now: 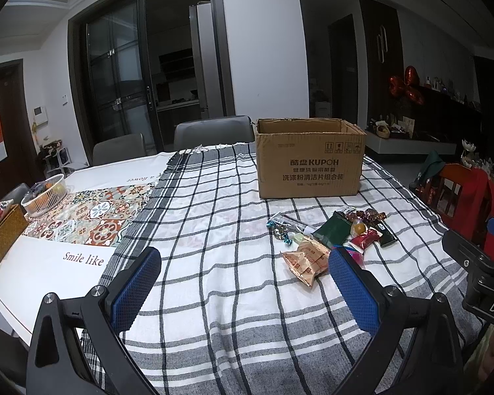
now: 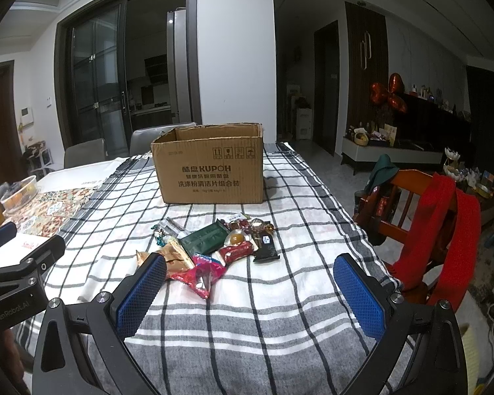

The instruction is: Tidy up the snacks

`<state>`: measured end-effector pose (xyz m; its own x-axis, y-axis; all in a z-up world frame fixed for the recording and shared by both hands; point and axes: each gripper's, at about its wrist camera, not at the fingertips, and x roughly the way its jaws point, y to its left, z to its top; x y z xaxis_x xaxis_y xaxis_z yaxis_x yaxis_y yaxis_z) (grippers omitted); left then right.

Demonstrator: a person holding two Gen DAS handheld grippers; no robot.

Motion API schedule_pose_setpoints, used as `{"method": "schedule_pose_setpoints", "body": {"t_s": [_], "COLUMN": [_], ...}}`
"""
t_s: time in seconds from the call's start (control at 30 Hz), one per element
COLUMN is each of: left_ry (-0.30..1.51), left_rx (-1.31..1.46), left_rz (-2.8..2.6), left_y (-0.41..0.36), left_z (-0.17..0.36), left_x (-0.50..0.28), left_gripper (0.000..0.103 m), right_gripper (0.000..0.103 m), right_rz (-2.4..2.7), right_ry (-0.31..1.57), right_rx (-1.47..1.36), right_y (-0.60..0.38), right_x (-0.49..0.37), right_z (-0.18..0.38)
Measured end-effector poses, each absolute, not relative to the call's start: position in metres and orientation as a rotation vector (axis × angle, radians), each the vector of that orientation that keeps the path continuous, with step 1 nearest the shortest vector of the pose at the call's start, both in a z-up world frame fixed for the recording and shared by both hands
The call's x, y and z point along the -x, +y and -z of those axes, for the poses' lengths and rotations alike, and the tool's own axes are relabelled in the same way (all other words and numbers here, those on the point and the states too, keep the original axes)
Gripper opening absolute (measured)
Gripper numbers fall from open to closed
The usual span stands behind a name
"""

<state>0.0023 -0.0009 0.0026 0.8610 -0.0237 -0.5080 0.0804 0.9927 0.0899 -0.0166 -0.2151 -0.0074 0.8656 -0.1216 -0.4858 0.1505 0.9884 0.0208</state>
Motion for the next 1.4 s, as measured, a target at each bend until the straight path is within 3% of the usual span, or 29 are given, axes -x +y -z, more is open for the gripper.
{"method": "schedule_pose_setpoints", "body": {"t_s": [1.07, 1.4], "left_ry": [0.558, 0.602], "left_rx": [-0.238, -0.429], "left_rz": [0.2, 0.436], "left_y": [-0.013, -0.029], "left_z": [0.014, 0.038], "left_x": [-0.036, -0.078], "left_gripper": [0.101, 0.09], "right_gripper": [0.102, 0.083], "right_rz": [0.087, -0.01], "right_ry": [0.608, 0.701], "right_rx": [-0.096, -0.13], "right_y": [-0.216, -0.203], "right_x": [-0.021, -0.068], "right_z": [0.026, 0.049]}}
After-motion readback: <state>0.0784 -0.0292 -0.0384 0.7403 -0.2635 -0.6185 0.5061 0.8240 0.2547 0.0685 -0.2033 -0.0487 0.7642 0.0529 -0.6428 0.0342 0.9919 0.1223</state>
